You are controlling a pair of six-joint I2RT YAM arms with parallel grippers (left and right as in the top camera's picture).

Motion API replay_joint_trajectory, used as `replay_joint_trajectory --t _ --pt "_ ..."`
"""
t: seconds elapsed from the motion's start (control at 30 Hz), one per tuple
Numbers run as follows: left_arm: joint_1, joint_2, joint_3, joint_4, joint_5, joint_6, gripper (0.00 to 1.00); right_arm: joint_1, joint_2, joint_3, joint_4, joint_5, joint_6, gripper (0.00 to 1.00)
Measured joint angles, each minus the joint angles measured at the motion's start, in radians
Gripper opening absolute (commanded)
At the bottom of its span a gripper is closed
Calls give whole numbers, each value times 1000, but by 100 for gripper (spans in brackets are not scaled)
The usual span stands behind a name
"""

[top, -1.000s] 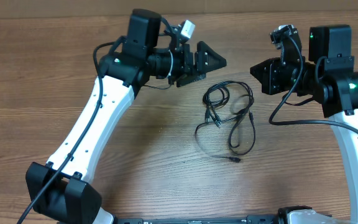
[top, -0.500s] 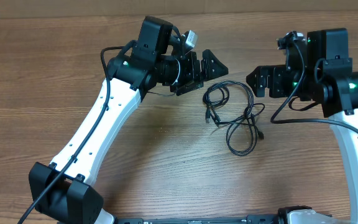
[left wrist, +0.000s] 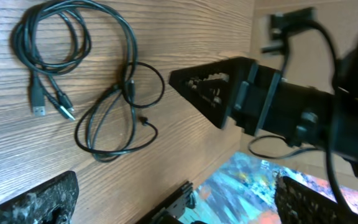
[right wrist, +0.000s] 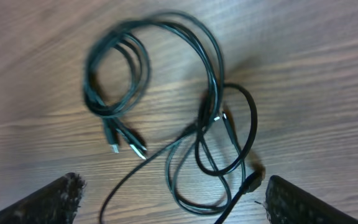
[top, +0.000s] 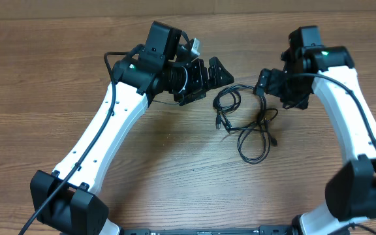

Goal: Untangle cables
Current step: 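Lower both grippers toward the loose cables on the table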

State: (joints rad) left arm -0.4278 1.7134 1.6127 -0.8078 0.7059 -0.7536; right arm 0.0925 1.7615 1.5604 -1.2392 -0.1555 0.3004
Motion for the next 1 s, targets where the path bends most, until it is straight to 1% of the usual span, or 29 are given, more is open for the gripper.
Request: replay_joint_trajectory --t 0.17,0.33,0.47,0.5,0.53,0.57,0.6,0.63,0.67,0.73,0.9,1.0 --pt "0 0 0 -8 -27 1 100 0 105 -1 -26 3 46 85" --pt "0 0 0 -15 -44 2 100 0 124 -18 -32 21 89 85" --pt "0 0 0 -47 -69 4 100 0 124 -62 5 53 138 85" --pt "0 0 0 -58 -80 4 100 -1 124 -90 35 59 156 81" --pt "0 0 0 -62 -90 5 100 -1 124 -105 51 63 168 73" --pt "0 0 0 -65 -97 5 100 -1 124 -130 86 63 185 63" --pt "0 0 0 -66 -103 4 100 -2 124 -150 113 61 198 57" --pt "0 0 0 -68 -107 4 100 -2 124 -167 137 58 201 43" --pt "0 0 0 -68 -111 5 100 -3 124 -186 169 49 214 33" --pt "0 0 0 -68 -114 4 100 -6 124 -217 219 31 231 4" --pt "0 0 0 -72 -120 4 100 -7 124 -235 292 6 249 4" --pt "0 0 0 -79 -122 4 100 -7 124 -230 293 -3 241 4"
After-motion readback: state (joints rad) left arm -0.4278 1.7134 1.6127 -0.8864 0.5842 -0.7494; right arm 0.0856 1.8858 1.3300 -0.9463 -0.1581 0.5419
